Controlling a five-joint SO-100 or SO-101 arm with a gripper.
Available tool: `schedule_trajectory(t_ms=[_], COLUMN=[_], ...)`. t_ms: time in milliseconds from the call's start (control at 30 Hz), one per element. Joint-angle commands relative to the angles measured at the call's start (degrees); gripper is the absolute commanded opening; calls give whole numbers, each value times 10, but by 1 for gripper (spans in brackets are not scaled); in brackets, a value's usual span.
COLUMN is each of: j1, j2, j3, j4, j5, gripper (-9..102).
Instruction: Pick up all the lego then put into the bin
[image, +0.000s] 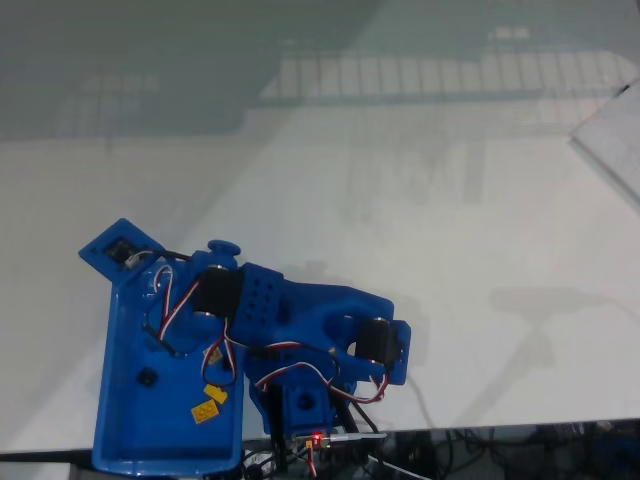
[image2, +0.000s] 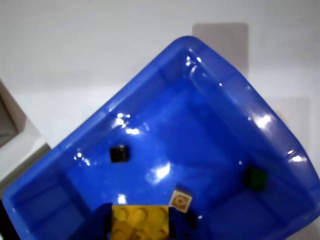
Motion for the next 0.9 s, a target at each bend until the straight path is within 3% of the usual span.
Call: schedule_trajectory(t_ms=[0,267,433,733,867], j1=[7,63,199,617,736], j2=[0,10,34,121,200], j3=[-6,-8,-6,127,258], j4=[5,11,-33,-325,-435], j5=[-7,-33,-77,-185,-226], gripper=[23,28,28,26,4])
